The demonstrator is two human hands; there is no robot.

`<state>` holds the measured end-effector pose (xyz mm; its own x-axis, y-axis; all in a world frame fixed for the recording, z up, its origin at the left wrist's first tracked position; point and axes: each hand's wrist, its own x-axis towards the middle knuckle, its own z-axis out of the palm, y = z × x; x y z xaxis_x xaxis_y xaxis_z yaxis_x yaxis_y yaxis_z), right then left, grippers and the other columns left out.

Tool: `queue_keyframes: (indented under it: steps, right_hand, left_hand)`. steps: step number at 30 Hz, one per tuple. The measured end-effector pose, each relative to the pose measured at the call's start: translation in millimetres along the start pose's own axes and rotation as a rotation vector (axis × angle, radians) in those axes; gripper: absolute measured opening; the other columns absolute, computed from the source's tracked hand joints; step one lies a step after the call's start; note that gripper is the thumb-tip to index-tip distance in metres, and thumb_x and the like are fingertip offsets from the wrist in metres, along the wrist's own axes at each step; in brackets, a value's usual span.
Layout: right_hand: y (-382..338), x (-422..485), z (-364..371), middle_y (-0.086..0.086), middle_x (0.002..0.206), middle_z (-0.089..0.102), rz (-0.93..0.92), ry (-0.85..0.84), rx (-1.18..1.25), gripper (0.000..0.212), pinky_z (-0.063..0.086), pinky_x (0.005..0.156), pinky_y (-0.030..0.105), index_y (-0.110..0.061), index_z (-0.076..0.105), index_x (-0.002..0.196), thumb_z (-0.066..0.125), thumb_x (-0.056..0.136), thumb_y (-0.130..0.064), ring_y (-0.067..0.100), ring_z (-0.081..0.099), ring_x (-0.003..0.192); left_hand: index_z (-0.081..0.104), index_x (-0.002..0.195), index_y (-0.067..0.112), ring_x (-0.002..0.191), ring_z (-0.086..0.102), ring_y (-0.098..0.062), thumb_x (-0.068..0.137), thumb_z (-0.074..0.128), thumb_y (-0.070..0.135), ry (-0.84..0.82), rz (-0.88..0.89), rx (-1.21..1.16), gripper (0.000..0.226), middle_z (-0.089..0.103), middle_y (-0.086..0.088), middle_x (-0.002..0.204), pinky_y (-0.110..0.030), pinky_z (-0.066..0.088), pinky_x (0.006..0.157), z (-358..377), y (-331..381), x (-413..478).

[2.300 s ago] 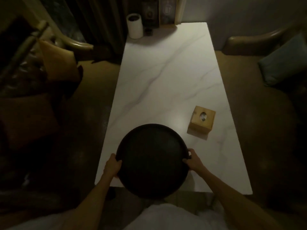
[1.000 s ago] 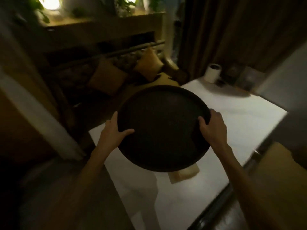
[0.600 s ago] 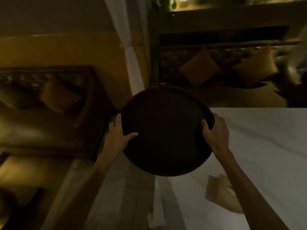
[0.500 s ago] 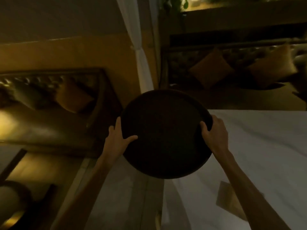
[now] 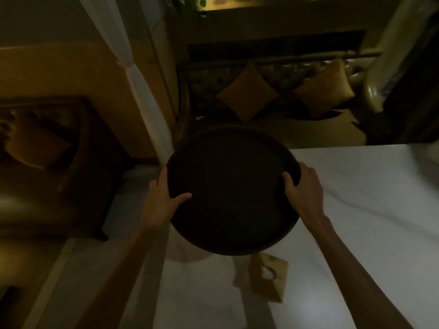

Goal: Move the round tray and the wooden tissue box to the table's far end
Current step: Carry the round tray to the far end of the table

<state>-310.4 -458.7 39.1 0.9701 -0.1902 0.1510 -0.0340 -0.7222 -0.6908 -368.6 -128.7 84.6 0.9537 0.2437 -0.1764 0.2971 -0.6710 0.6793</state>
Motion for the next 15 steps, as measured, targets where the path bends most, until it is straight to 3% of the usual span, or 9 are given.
queue_keyframes:
  steps: [3, 7, 12, 15]
  right_hand:
    - [68.9, 15.9, -69.5, 0.016, 0.109, 0.058, 0.018, 0.013, -0.02, 0.034, 0.04, 0.077, 0.032, -0.009, 0.053, 0.122, 0.051, 0.097, -0.033, 0.03, 0.059, 0.096]
    - [146.4, 20.2, -167.6, 0.015, 0.112, 0.057, 0.09, 0.054, -0.122, 0.038, 0.041, 0.075, 0.03, -0.01, 0.05, 0.127, 0.051, 0.098, -0.033, 0.03, 0.06, 0.095]
    - [253.0, 13.3, -256.8, 0.01, 0.115, 0.056, 0.257, 0.072, -0.256, 0.057, 0.05, 0.072, 0.036, -0.016, 0.046, 0.128, 0.054, 0.09, -0.058, 0.03, 0.061, 0.094]
    - [309.3, -4.1, -293.2, 0.01, 0.112, 0.054, 0.401, 0.111, -0.267, 0.068, 0.047, 0.069, 0.036, -0.014, 0.045, 0.126, 0.06, 0.082, -0.065, 0.031, 0.06, 0.091]
  left_hand:
    - [0.015, 0.145, 0.044, 0.126, 0.048, -0.032, 0.063, 0.067, 0.074, -0.027, 0.046, -0.027, 0.102, 0.043, -0.006, 0.143, -0.057, 0.045, 0.098, 82.4, 56.5, -12.3]
    - [0.012, 0.145, 0.04, 0.115, 0.05, -0.042, 0.072, 0.07, 0.06, -0.088, 0.038, 0.005, 0.096, 0.044, -0.016, 0.135, -0.054, 0.045, 0.091, 178.4, 140.6, -31.6]
    - [0.012, 0.15, 0.035, 0.101, 0.054, -0.042, 0.081, 0.066, 0.053, -0.195, 0.166, 0.098, 0.089, 0.042, -0.021, 0.123, -0.044, 0.046, 0.085, 288.1, 232.0, -34.4]
    - [0.015, 0.15, 0.032, 0.105, 0.053, -0.041, 0.084, 0.063, 0.05, -0.298, 0.261, 0.136, 0.083, 0.037, -0.021, 0.129, -0.046, 0.046, 0.089, 352.4, 273.6, -35.9]
